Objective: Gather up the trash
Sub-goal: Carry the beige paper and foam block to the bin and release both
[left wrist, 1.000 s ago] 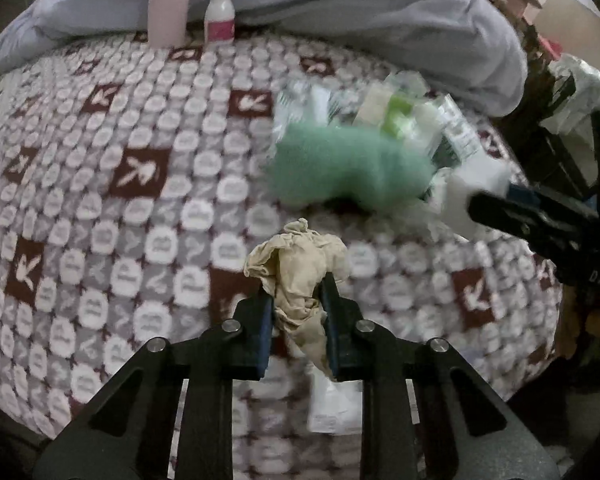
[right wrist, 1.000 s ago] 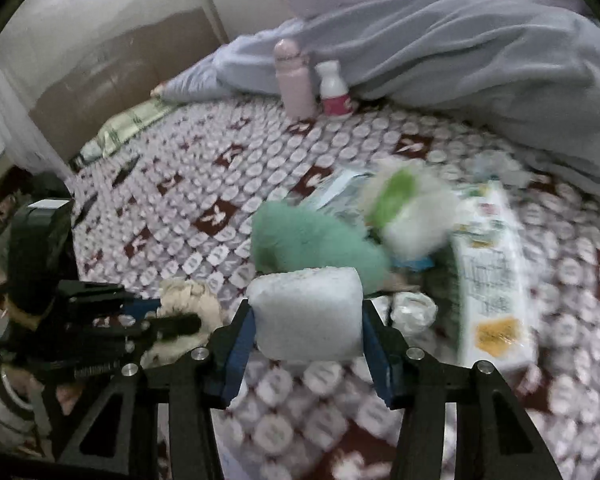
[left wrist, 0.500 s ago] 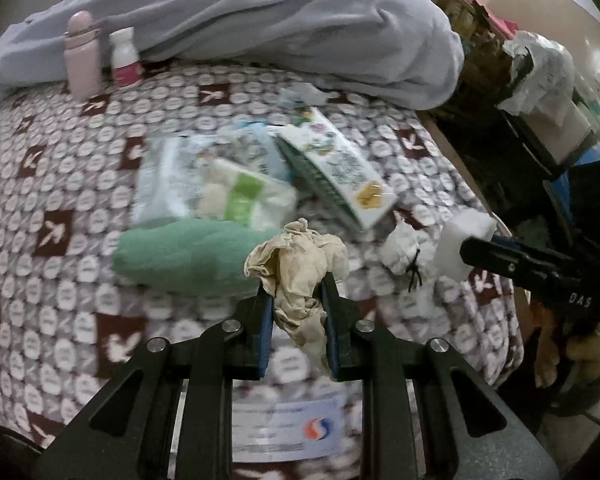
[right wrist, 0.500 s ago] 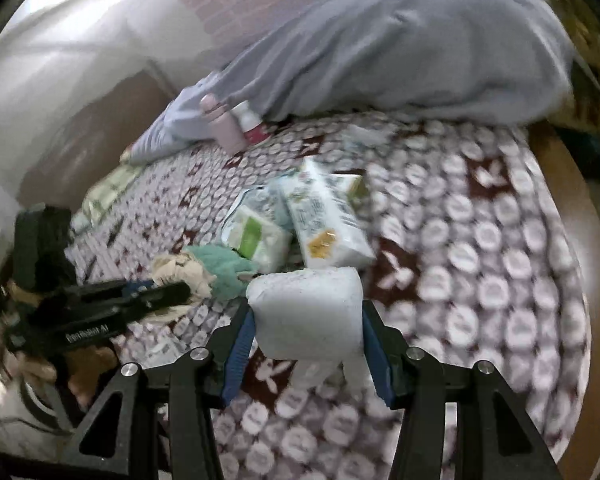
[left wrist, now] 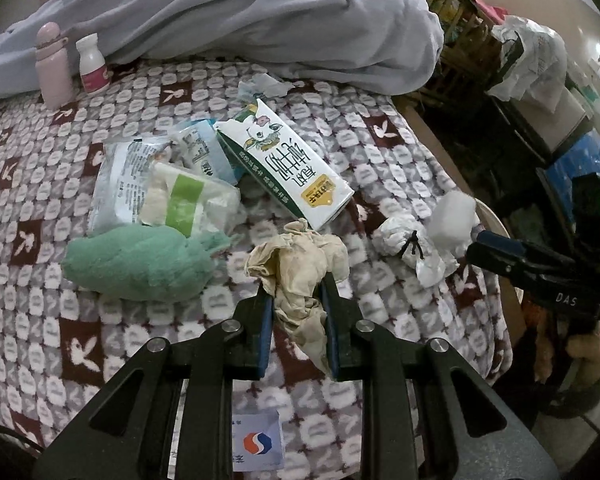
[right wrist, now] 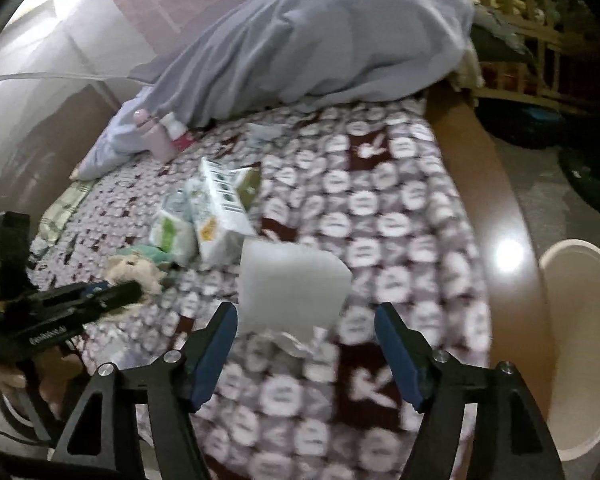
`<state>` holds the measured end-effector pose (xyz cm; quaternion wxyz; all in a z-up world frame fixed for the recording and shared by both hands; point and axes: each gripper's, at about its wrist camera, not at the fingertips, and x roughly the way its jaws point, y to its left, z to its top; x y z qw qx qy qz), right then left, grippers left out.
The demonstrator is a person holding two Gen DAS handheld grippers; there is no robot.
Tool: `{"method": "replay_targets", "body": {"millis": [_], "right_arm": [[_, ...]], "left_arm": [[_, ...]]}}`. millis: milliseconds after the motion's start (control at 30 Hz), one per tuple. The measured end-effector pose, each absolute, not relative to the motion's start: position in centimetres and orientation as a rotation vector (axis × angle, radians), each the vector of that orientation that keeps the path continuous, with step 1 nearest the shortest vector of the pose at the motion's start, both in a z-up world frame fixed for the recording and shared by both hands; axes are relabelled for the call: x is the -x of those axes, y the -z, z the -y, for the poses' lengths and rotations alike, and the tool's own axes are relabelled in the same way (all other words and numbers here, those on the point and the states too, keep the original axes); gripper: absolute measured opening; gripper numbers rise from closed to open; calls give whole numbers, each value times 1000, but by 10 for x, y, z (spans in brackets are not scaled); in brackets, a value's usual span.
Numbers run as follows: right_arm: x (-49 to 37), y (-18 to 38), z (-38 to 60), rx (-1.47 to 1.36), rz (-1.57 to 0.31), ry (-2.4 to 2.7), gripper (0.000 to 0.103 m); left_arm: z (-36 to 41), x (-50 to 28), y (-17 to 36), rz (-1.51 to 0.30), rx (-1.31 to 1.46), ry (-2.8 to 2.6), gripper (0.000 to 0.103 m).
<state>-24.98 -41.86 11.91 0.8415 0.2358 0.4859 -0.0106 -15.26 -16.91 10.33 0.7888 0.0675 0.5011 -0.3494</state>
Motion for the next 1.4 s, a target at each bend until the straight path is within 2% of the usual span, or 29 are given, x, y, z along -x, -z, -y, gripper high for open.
{"method": "replay_targets", "body": {"millis": [300,567,633,667,700,767,1133,1400], "right_arm": [[242,-122,428,-485,-979,60,71],[194,-101,443,-486,-975,95,71],[182,-91,439,-474,-995,80,61],[176,-85,437,-468,-1010,78,42],[174,-81,437,-458,-1018,104,34],[180,-84,439,-481,-993,103,30],[259,-137,479,-460,-902,167,29],[316,-136,531,-485,-921,304,29]], "left_arm": [[178,156,-104,-1081,-148,765,19],[190,154,-109,-1077,-123,775,19],[194,154,-110,-1077,-121,777,19],[196,154,-111,-1078,-119,777,19],[198,154,-112,-1080,-117,778,19],[203,155,-114,-1078,-113,786,19],[266,188,-127,-1056,-145,900,19],[331,225,-132,-1047,-216,987,19]]}}
